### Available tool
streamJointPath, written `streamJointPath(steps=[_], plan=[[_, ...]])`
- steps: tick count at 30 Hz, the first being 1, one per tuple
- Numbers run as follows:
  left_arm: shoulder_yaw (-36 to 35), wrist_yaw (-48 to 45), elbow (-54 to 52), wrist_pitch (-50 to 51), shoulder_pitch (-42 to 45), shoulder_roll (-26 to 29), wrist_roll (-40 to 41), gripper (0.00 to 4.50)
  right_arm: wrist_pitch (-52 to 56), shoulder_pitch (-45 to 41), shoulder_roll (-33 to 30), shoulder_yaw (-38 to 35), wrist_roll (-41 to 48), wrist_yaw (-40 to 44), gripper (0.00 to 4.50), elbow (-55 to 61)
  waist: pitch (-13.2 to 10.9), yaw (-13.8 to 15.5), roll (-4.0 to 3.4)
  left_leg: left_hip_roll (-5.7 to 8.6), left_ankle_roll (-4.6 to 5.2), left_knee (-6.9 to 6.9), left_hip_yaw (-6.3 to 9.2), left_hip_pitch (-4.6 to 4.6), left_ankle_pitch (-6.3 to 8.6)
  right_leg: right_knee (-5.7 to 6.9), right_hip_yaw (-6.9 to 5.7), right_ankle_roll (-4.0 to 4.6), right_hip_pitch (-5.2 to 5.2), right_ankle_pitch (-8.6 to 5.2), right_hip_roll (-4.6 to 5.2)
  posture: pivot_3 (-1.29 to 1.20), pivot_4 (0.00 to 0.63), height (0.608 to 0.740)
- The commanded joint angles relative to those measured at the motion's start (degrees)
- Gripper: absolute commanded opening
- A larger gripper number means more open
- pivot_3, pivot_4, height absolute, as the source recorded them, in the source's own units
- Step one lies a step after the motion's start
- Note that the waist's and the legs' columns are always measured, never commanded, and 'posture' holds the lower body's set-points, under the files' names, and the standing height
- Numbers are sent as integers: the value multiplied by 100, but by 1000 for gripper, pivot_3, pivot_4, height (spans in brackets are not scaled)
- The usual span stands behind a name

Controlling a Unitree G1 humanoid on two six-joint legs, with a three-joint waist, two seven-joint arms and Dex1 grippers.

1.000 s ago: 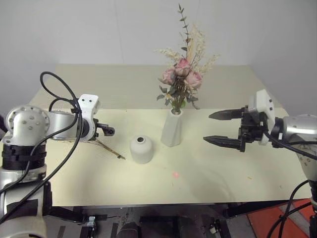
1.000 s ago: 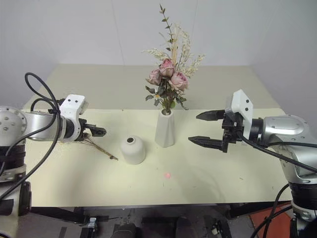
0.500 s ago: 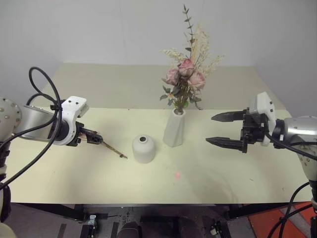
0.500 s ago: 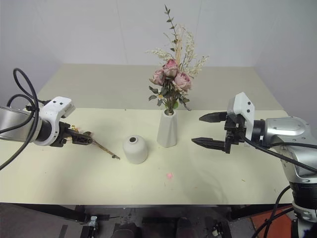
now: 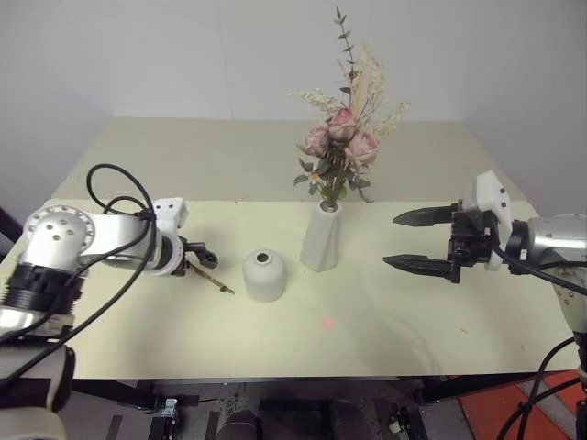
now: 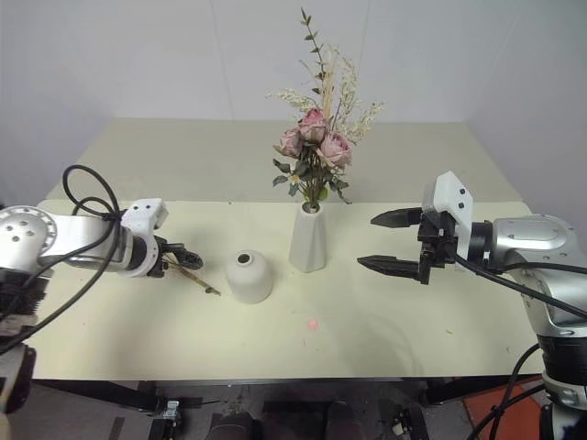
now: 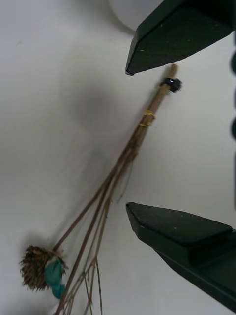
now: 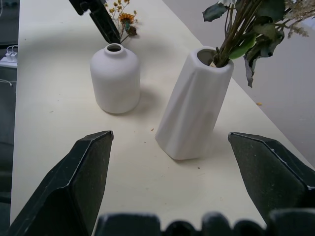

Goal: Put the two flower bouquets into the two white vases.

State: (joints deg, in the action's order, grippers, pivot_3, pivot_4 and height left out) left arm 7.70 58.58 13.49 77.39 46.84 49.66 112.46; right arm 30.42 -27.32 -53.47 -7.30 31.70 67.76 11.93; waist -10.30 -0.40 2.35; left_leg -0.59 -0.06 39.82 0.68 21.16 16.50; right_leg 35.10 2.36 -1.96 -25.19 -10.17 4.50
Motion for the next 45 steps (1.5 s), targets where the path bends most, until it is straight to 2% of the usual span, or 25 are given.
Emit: streamJointPath(steps=[1,10,13,24,25,31,34,38,42,45], plan=[[-454,748,87,-171,-25,-239,54,4500,-103,42,-105,-241,41,-31,4458,185,0,2,0,0,0,0,0,-1,0,1,0,0,0,0,0,0,150,740],[-1073,1830,531,-152,-27,-1187,54,4500,-46,194,-195,-393,109,-48,4458,310,1,61,1,7,-11,0,2,-3,-6,1,-1,1,5,1,2,0,150,740],[-1217,2034,696,-110,-72,-1376,54,3901,-23,206,-217,-422,127,-71,4500,322,1,59,1,8,-16,-1,3,-3,-9,0,0,1,4,1,3,0,150,740],[-1407,2261,981,-10,-5,-1367,54,250,23,246,-262,-475,199,-102,4500,393,2,80,2,10,-21,-1,3,-5,-12,2,0,2,7,1,3,0,150,740],[-1415,2269,984,-13,-1,-1355,54,26,21,243,-262,-474,200,-100,4500,388,2,84,2,10,-21,-1,3,-5,-12,1,0,2,7,1,3,0,150,740],[-1393,2147,555,-210,-93,-1162,54,26,-22,225,-272,-453,172,-67,4500,338,2,81,2,10,-23,-1,4,-5,-13,1,0,2,6,1,3,0,150,740],[-1397,1734,204,-318,-112,-885,54,26,-49,231,-273,-451,156,-60,4500,308,2,75,2,10,-25,-1,4,-4,-14,1,0,2,6,1,3,0,150,740],[-1589,328,-565,-376,-63,-397,-891,26,-95,241,-265,-443,133,-37,4500,239,2,78,2,10,-26,-2,3,-3,-15,-2,-1,2,6,1,2,0,150,740],[-1672,-2353,-1744,-1133,-320,206,-2794,26,-39,240,-211,-452,225,-24,4500,212,2,76,1,10,-28,-4,-1,-3,-16,-6,-3,2,7,1,-1,0,150,740],[-1755,-4713,-2234,-2246,-756,514,-3999,26,76,263,-218,-501,355,2,4500,244,3,59,0,10,-28,-8,-10,-4,-16,-9,-1,3,8,0,-2,0,150,740]])
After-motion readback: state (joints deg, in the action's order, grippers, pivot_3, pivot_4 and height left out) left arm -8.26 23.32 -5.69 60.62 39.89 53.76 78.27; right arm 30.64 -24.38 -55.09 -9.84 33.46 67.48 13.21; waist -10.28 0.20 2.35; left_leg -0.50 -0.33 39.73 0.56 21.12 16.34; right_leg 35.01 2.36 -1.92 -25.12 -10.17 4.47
